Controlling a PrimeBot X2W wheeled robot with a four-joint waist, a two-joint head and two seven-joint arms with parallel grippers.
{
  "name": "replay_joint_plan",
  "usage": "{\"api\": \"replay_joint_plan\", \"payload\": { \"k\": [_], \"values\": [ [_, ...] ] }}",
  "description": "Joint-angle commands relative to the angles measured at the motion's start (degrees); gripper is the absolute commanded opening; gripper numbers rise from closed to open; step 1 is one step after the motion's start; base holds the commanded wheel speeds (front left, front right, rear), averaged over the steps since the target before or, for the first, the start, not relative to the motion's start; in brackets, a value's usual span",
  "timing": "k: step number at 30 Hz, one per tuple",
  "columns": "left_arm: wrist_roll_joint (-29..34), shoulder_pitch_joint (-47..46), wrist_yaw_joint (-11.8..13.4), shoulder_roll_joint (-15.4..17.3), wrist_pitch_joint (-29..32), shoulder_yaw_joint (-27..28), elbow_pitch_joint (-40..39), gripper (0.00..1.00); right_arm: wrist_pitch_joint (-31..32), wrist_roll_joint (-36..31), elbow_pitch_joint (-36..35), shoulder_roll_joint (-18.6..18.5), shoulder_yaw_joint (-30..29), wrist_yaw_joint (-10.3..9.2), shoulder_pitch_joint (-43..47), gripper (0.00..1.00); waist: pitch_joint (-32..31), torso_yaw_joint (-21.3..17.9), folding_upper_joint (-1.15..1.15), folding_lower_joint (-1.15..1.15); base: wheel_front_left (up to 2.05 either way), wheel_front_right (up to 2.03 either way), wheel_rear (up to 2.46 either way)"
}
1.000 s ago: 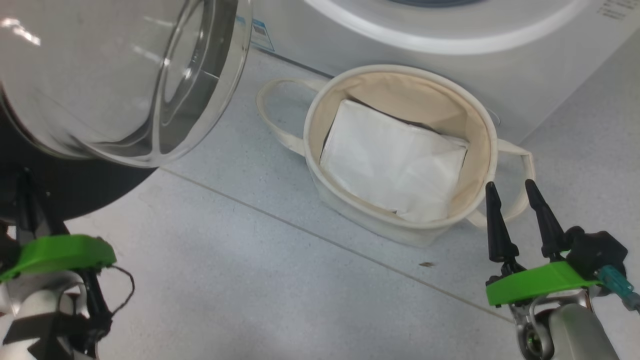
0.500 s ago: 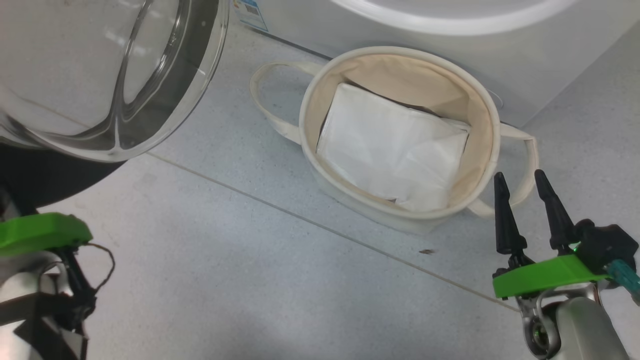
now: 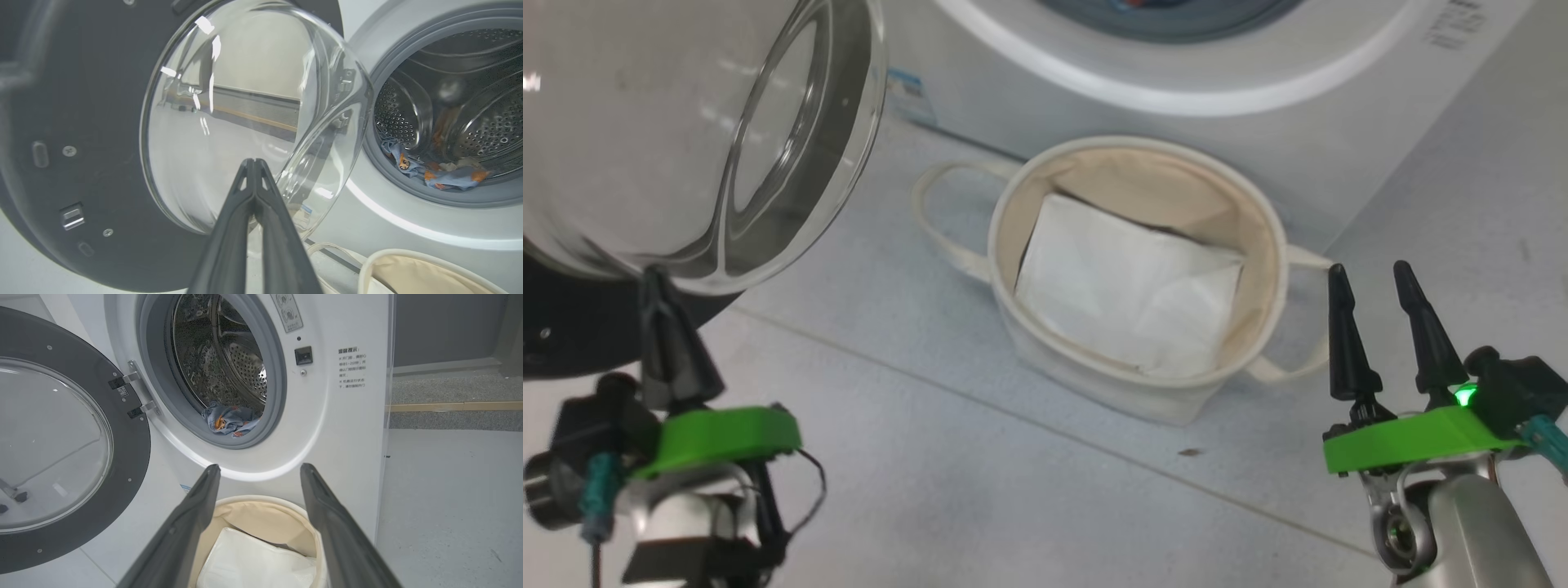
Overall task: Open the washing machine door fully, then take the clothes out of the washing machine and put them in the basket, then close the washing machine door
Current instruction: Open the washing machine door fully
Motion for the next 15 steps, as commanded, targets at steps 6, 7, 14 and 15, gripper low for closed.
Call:
{"api": "replay_joint_plan", "payload": {
  "k": [6, 7, 14, 15],
  "values": [
    [1.62, 2.67, -3.51, 0.04, 0.18, -4.34, -5.93, 0.00, -0.70, 3.42, -3.85, 0.65, 2.03, 0.01, 0.36, 1.00, -6.15, -4.03, 0.00, 0.00, 0.00, 0.00, 0.00],
    [1.64, 3.05, -4.29, -0.23, 0.33, -5.54, -6.32, 0.00, -0.70, 3.71, -3.86, 0.66, 2.14, 0.01, 0.71, 1.00, -6.78, -4.45, 0.00, 0.00, 0.00, 0.00, 0.00],
    [1.23, 5.31, -8.87, -1.48, 1.02, -11.88, -6.30, 0.00, -0.70, 4.23, -3.34, 0.67, 2.68, 0.01, 2.91, 1.00, -10.00, -6.99, 0.00, 0.00, 0.00, 0.00, 0.00],
    [1.28, 5.62, -9.29, -1.63, 1.02, -12.63, -5.95, 0.00, -0.70, 4.09, -3.22, 0.67, 2.76, 0.01, 3.26, 1.00, -10.40, -7.43, 0.00, 0.00, 0.00, 0.00, 0.00]
  ]
}}
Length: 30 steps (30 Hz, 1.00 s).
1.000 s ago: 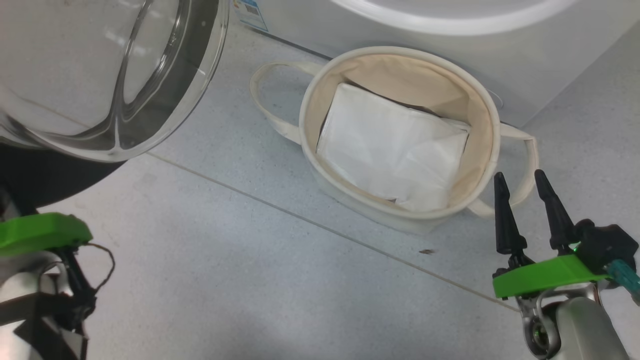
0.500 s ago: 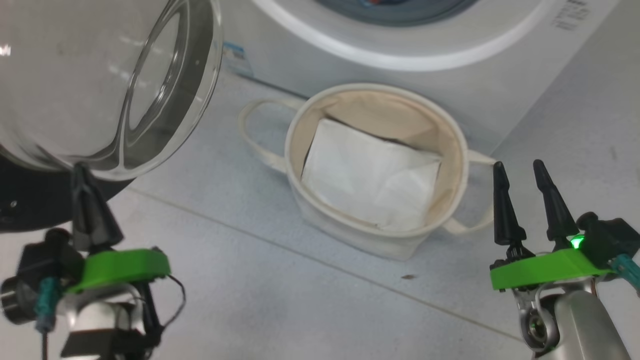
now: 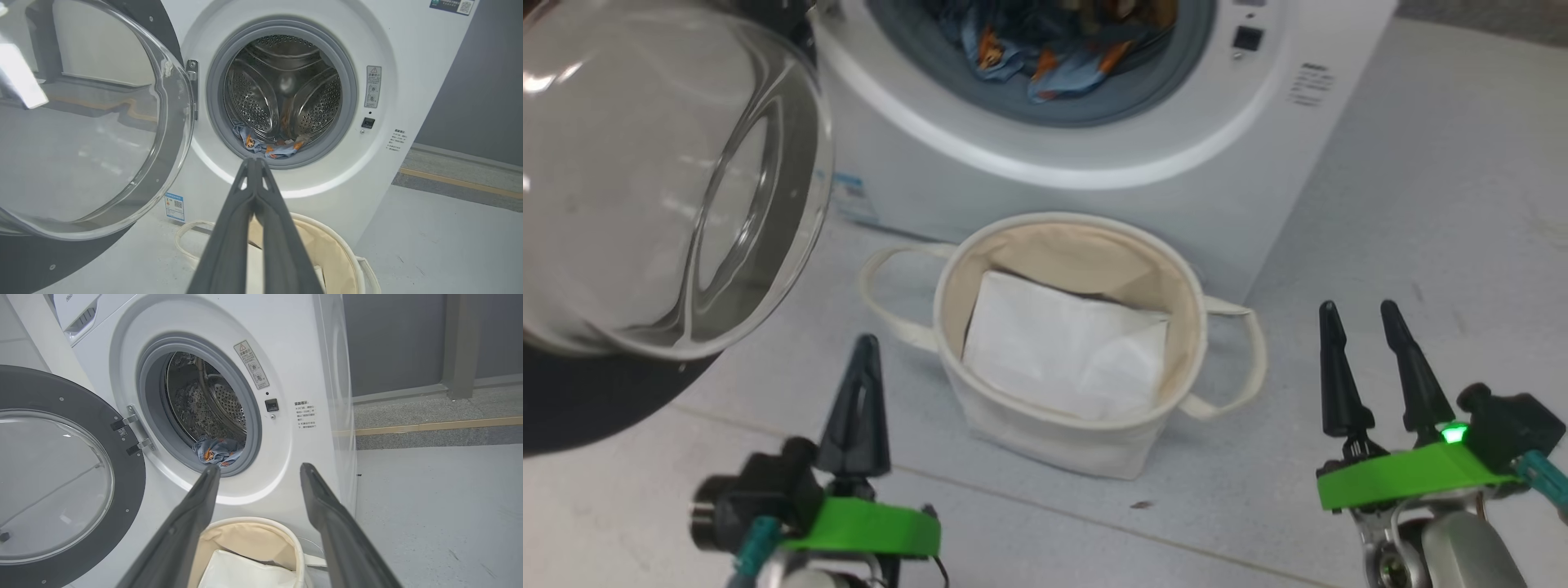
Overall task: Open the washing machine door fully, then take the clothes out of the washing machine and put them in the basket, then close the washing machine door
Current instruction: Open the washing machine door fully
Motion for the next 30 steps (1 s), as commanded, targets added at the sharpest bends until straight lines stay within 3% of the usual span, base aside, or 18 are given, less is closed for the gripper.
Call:
{"api": "replay_joint_plan", "payload": {
  "k": [1, 8, 9, 10, 11, 30],
  "values": [
    [0.33, -0.52, -0.58, 0.30, 0.13, 1.11, -1.21, 0.00, -0.70, 0.03, -1.54, 0.29, 1.49, 0.01, -0.20, 1.00, -1.50, -1.62, 0.00, 0.00, 0.00, 0.00, 0.00],
    [0.18, 1.84, -3.34, -0.13, -0.89, -1.08, 1.98, 0.00, -0.70, 0.58, -0.81, 0.30, 1.11, 0.01, 1.67, 1.00, -3.17, -4.69, 0.00, 0.00, 0.00, 0.00, 0.00],
    [0.00, 2.12, -3.88, -0.39, -1.02, -1.27, 2.33, 0.18, -0.70, 0.69, -0.67, 0.30, 0.99, 0.01, 1.94, 1.00, -3.30, -4.90, 0.00, 0.00, 0.00, 0.00, 0.00],
    [-0.15, 2.40, -4.37, -0.65, -1.12, -1.38, 2.75, 0.80, -0.70, 0.71, -0.46, 0.30, 0.97, 0.01, 2.21, 1.00, -3.50, -5.11, 0.00, 0.00, 0.00, 0.00, 0.00],
    [-0.16, 2.69, -4.71, -0.83, -1.19, -1.44, 3.25, 1.00, -0.70, 0.57, -0.16, 0.30, 1.07, 0.01, 2.50, 1.00, -3.66, -5.33, 0.00, 0.00, 0.00, 0.00, 0.00],
    [3.98, 5.18, -8.25, -3.48, -1.35, 1.65, 5.55, 1.00, -0.70, -1.41, 2.17, 0.30, 1.01, 0.01, 2.68, 1.00, -4.00, -6.12, 0.00, 0.00, 0.00, 0.00, 0.00]
  ]
}}
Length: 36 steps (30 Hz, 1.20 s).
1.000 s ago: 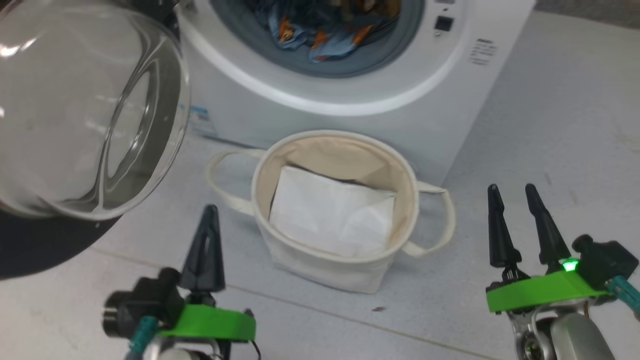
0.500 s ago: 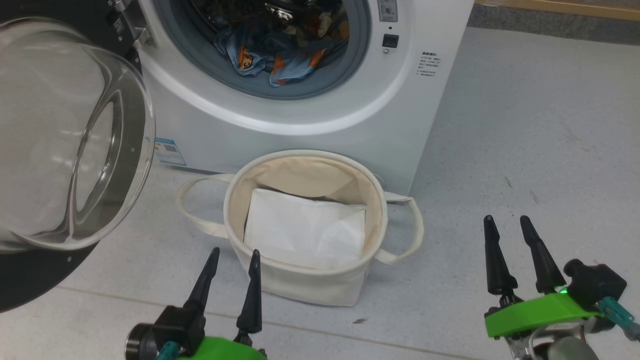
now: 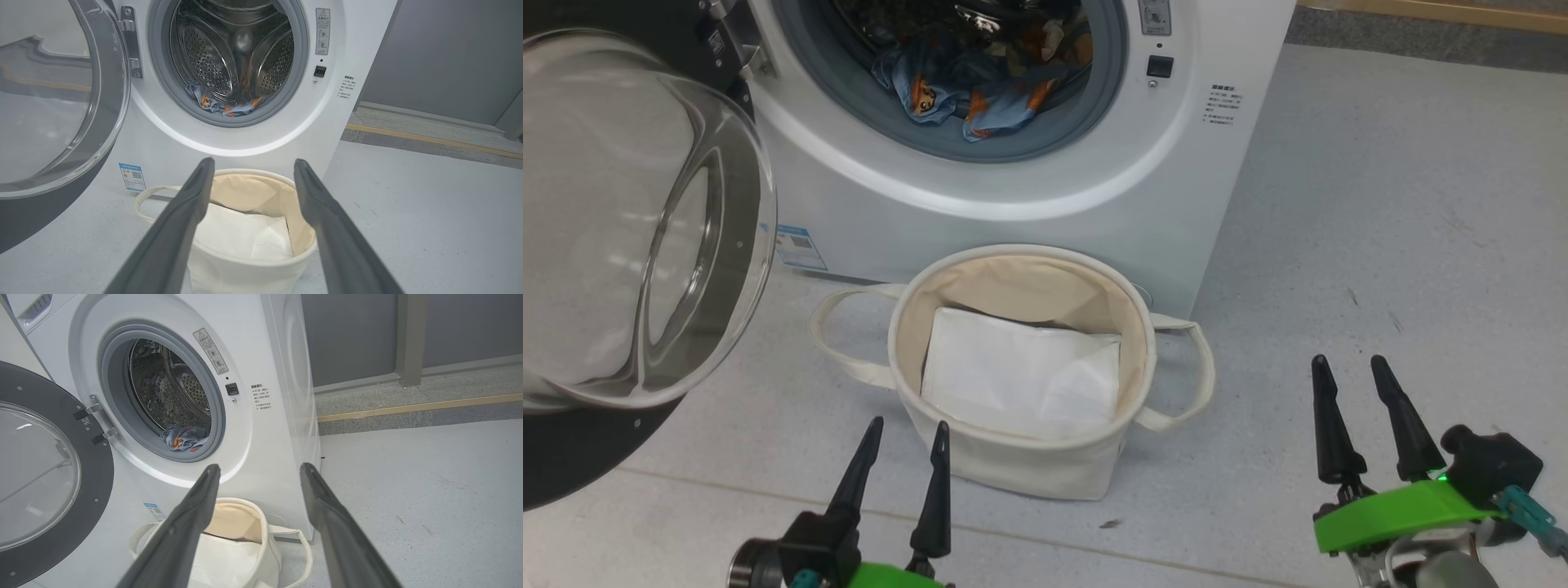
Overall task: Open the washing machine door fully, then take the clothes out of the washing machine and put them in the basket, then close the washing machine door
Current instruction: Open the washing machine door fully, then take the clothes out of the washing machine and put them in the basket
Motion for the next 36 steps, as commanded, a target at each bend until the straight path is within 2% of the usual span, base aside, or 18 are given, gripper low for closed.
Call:
{"api": "replay_joint_plan", "payload": {
  "k": [1, 17, 24, 36],
  "values": [
    [0.74, -1.24, -0.22, -0.49, -0.68, 2.17, -1.24, 1.00, -0.70, -0.47, -1.58, 0.09, 1.22, 0.01, -1.22, 1.00, 0.07, 0.01, 0.00, 0.00, 0.00, 0.00, 0.00],
    [4.29, -1.75, -0.53, -1.61, -0.69, 2.72, -0.01, 1.00, -0.70, -0.22, -1.38, 0.09, 1.57, 0.01, -1.84, 1.00, 0.58, -0.04, 0.00, 0.00, 0.00, 0.00, 0.00],
    [3.94, -2.35, -1.58, -1.91, -0.69, 2.44, 0.08, 1.00, -0.70, 0.09, -1.31, 0.09, 1.90, 0.01, -2.48, 1.00, 1.42, 0.01, 0.00, 0.00, 0.23, -0.17, -0.06],
    [5.13, -3.37, -1.68, -2.18, -0.69, 1.92, -0.06, 1.00, -0.70, 0.18, -1.32, 0.09, 1.82, 0.01, -3.14, 1.00, 2.47, 0.21, 0.00, 0.00, 1.43, -1.41, -0.02]
  ]
}}
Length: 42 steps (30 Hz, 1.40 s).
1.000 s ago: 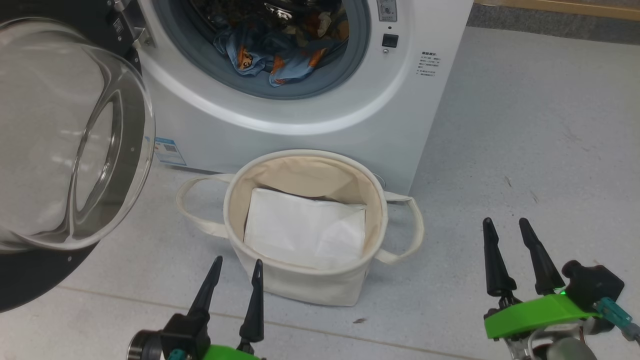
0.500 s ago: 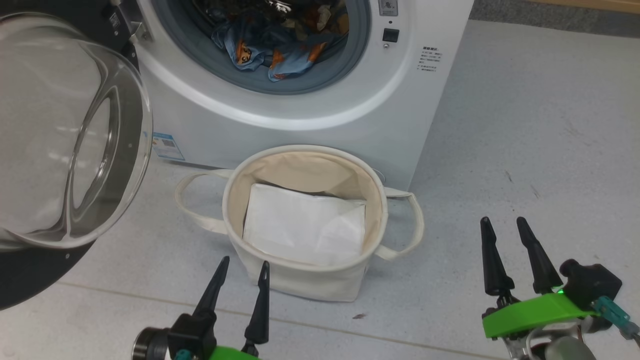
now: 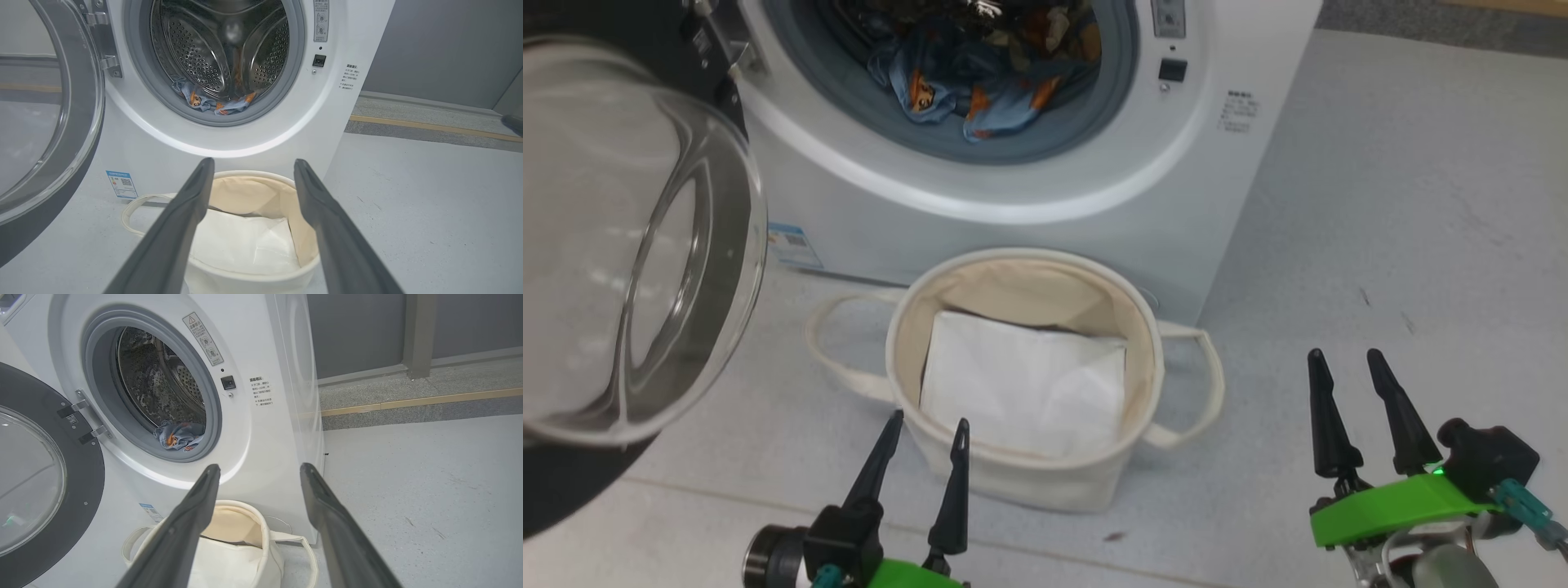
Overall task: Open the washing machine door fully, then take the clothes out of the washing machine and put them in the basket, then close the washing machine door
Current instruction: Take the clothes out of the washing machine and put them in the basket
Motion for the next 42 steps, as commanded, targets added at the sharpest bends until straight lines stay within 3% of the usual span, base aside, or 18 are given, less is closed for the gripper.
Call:
{"api": "replay_joint_plan", "payload": {
  "k": [1, 14, 25, 30, 36, 42],
  "values": [
    [0.57, -2.45, -0.15, -0.38, -0.68, 1.60, -1.75, 1.00, -0.70, 0.08, -1.63, 0.05, 1.46, 0.01, -2.32, 1.00, 0.01, 0.07, 0.00, 0.00, 2.02, -2.01, -0.01],
    [2.03, -2.78, -0.05, -0.53, -0.68, 0.91, -1.99, 1.00, -0.70, -0.38, -1.47, 0.05, 1.84, 0.01, -2.44, 1.00, 0.85, 0.88, 0.00, 0.00, 1.64, -1.63, -0.01],
    [2.75, -3.19, 0.44, -0.58, -0.68, 1.26, -2.25, 1.00, -0.70, -0.98, -1.95, 0.05, 2.54, 0.01, -2.55, 1.00, 1.79, 0.71, 0.00, 0.00, 0.30, -0.30, 0.00],
    [3.74, -4.21, 2.08, -0.58, -0.68, 2.20, -1.41, 1.00, -0.70, -1.51, -2.83, 0.05, 3.71, 0.01, -2.27, 1.00, 3.05, 0.18, 0.00, 0.00, 0.00, 0.00, 0.00],
    [5.09, -9.88, 3.78, -0.21, -0.68, 3.84, 1.39, 1.00, -0.70, -1.93, -3.91, 0.05, 5.02, 0.01, -2.38, 1.00, 6.43, -0.85, 0.00, 0.00, 0.00, 0.00, 0.00],
    [6.73, -21.44, 4.47, 1.11, 1.22, 5.08, 6.56, 1.00, -0.70, -1.69, -5.34, 0.05, 5.58, 0.01, -3.98, 1.00, 12.49, -1.99, 0.00, 0.00, 0.00, 0.00, 0.00]
  ]
}}
